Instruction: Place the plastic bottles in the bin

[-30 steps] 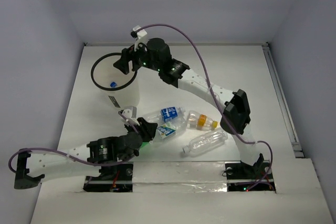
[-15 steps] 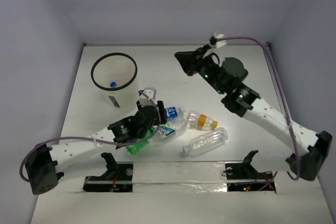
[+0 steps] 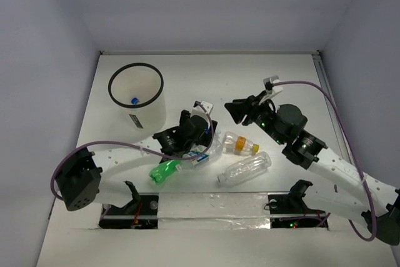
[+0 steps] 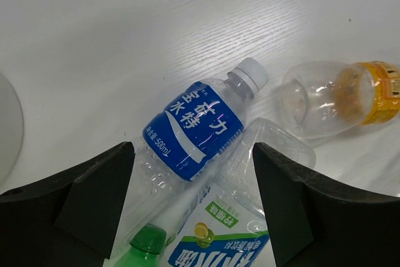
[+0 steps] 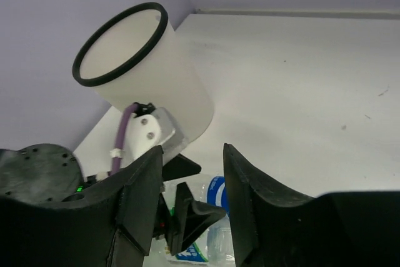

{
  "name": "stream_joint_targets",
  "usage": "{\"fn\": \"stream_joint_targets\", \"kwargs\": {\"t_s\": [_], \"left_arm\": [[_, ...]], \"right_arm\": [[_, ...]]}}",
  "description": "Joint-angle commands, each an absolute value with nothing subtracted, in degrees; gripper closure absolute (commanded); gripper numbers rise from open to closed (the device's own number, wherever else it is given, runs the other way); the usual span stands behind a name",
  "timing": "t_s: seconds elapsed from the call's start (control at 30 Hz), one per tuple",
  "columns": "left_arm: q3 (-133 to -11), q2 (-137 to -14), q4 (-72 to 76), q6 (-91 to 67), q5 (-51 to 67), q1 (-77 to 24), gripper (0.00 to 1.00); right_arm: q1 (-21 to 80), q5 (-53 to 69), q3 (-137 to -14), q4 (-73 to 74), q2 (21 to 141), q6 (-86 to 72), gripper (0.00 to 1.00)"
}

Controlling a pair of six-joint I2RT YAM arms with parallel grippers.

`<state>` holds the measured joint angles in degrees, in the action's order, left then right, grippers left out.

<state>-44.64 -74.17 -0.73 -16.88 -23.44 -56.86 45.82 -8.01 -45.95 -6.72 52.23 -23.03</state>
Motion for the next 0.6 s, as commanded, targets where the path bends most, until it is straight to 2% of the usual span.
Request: {"fn": "stream_joint_targets", "kwargs": {"t_s": [0.0, 0.1, 0.3, 0.57], "left_arm": [[-47.4, -76.0, -1.3, -14.6, -23.4, -56.4, 0.26], [-47.6, -77.5, -1.4, -14.9, -23.2, -55.2, 0.26], [-48.7, -80.9, -1.9, -14.9, -23.6, -54.0, 0.28], [-49.7, -85.0, -0.7, -13.7, -22.7, -52.8, 0.28]], "right_arm": [[46.1, -8.5, -44.5, -6.9, 48.0, -24.3, 0.51], [46.1, -7.3, -42.7, -6.2, 46.2, -25.0, 0.5], [46.1, -6.8, -41.5, -3.8, 43.0, -24.7, 0.38], [46.1, -6.8, -40.9, -2.9, 41.9, -24.6, 0.37]]}}
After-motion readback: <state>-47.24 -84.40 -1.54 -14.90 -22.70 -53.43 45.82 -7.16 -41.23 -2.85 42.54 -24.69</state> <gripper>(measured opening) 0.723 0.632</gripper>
